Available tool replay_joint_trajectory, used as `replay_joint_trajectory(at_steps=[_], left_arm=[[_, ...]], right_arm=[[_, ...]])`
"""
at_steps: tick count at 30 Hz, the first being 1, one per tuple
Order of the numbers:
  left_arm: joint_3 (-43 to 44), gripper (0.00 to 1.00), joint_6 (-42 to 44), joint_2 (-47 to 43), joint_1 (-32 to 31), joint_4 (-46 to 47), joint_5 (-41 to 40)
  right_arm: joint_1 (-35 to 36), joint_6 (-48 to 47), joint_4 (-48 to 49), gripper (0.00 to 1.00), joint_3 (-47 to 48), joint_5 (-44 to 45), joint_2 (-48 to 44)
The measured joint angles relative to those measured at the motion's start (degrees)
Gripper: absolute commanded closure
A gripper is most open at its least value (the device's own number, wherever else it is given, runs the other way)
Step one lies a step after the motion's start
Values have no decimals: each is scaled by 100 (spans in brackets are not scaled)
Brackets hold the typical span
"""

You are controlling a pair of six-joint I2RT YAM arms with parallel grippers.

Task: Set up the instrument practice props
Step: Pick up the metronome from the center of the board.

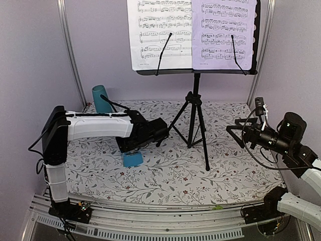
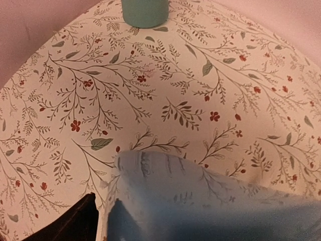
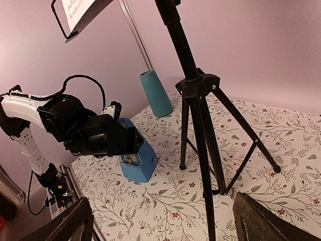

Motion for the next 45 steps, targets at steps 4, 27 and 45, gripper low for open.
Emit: replay_joint_trajectory(at_steps=[4, 27, 45], left_arm=[[-774, 27, 669, -385, 17, 369, 31], [-3104, 4, 4293, -2323, 739, 3617, 1362], [-3491, 1, 5506, -2830, 1329, 4489, 1921]], right_arm=[[0, 4, -11, 1, 0, -4, 13], [37, 579, 345, 1, -378, 411, 444], [39, 1318, 675, 1, -824, 850, 201]])
